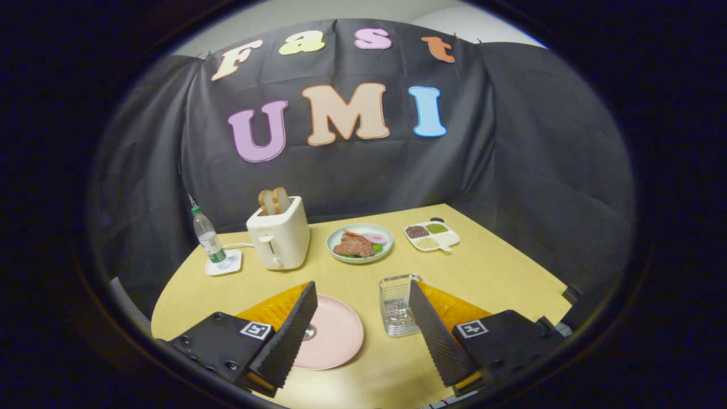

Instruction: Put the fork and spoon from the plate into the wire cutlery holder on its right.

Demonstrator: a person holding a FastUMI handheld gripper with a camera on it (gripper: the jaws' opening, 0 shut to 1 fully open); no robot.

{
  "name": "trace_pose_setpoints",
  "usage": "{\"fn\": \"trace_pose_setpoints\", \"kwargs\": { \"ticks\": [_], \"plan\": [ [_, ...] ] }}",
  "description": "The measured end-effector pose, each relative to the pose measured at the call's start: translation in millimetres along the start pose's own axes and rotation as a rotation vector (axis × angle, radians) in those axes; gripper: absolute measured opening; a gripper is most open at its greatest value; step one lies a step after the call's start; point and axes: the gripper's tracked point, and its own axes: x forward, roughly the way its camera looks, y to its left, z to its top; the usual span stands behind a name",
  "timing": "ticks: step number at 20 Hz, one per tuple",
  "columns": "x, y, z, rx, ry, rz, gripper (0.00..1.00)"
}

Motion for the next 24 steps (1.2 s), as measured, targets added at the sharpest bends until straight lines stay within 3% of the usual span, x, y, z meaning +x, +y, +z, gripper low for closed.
{"fn": "trace_pose_setpoints", "kwargs": {
  "ticks": [3, 8, 15, 24],
  "plan": [
    [-12, 29, -20, -0.010, -0.019, 0.018, 1.00],
    [-24, 78, -85, 0.017, 0.096, 0.081, 1.00],
    [-33, 118, -151, 0.032, 0.224, 0.104, 0.99],
    [-23, 130, -196, 0.011, 0.320, 0.084, 0.89]
  ]
}}
